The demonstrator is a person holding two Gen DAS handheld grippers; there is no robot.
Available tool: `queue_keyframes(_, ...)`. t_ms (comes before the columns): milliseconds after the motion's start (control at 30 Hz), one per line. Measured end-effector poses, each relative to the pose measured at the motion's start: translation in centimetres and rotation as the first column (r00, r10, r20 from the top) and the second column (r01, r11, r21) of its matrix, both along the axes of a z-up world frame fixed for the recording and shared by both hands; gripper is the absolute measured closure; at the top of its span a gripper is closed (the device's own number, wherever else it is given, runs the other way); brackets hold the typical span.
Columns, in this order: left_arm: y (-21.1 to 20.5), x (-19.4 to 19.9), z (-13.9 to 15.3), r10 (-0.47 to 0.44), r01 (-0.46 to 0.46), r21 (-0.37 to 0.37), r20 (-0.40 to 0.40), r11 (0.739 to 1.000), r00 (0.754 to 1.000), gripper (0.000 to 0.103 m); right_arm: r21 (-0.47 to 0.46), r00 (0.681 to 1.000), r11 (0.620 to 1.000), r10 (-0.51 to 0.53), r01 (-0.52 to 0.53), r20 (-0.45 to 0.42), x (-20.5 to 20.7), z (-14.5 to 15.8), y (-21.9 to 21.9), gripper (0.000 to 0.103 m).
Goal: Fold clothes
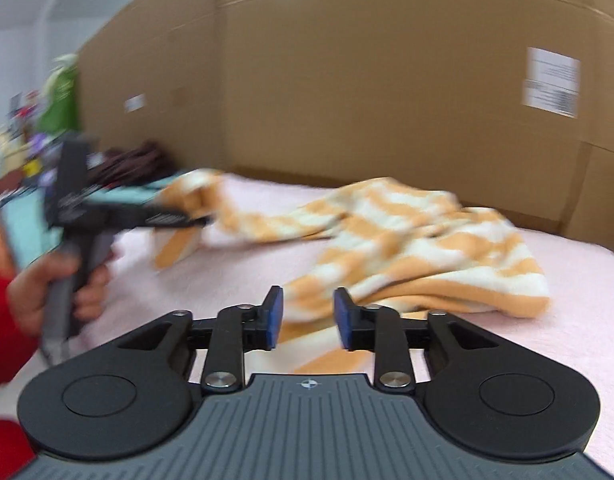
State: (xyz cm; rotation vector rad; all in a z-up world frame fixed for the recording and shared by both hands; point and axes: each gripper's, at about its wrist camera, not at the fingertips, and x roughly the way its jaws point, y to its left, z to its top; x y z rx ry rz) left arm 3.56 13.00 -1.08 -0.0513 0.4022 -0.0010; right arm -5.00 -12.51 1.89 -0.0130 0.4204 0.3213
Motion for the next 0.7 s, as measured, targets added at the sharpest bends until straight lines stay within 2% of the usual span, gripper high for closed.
queue_keyframes(100, -0.1, -0.2, 0.0, 0.001, -0.001, 0.015, 0.007, 1.000, 1.000, 0.070, 0.042, 0.981, 0.981, -0.191, 0.191, -0.020, 1.7, -0.1, -2.5, 0.063)
queue_keyframes(200, 0.3, 0.1, 0.0, 0.010, -0.010, 0.000, -0.008, 1.000, 1.000, 0.071, 0.039, 0.933, 0.933, -0.355, 0.357, -0.057, 3.7, -0.4, -4.7, 0.063)
queue_keyframes(333, 0.6, 0.5, -0.1, 0.020, -0.021, -0.017, -0.032, 1.000, 0.999, 0.073, 0.030, 0.880, 0.883, -0.463, 0.468, -0.102, 6.9, -1.0, -7.2, 0.056)
queue_keyframes(367, 0.7, 0.6, -0.2, 0.022, -0.023, -0.021, -0.039, 1.000, 0.999, 0.075, 0.029, 0.866, 0.870, -0.487, 0.493, -0.113, 7.7, -1.1, -7.7, 0.046)
queue_keyframes(400, 0.8, 0.7, -0.2, 0.025, -0.026, -0.025, -0.045, 0.999, 0.999, 0.076, 0.051, 0.867, 0.870, -0.482, 0.491, -0.123, 7.9, -1.1, -8.0, 0.040)
queue_keyframes(500, 0.9, 1.0, -0.3, 0.031, -0.034, -0.036, -0.064, 0.999, 0.997, 0.084, 0.115, 0.872, 0.867, -0.467, 0.484, -0.150, 8.5, -0.9, -8.9, 0.040)
queue_keyframes(567, 1.1, 1.3, -0.4, 0.036, -0.039, -0.039, -0.080, 0.998, 0.996, 0.093, 0.158, 0.874, 0.863, -0.456, 0.480, -0.168, 8.9, -0.8, -9.4, 0.050)
queue_keyframes(600, 1.3, 1.6, -0.3, 0.043, -0.047, -0.041, -0.088, 0.998, 0.995, 0.097, 0.179, 0.876, 0.860, -0.450, 0.478, -0.176, 9.1, -0.8, -9.7, 0.081)
queue_keyframes(633, 1.6, 2.0, -0.2, 0.051, -0.055, -0.044, -0.095, 0.998, 0.994, 0.101, 0.201, 0.877, 0.857, -0.443, 0.475, -0.185, 9.3, -0.8, -10.0, 0.095)
queue_keyframes(700, 2.1, 2.7, 0.1, 0.067, -0.073, -0.049, -0.110, 0.996, 0.992, 0.101, 0.243, 0.880, 0.848, -0.430, 0.470, -0.201, 9.7, -0.7, -10.5, 0.096)
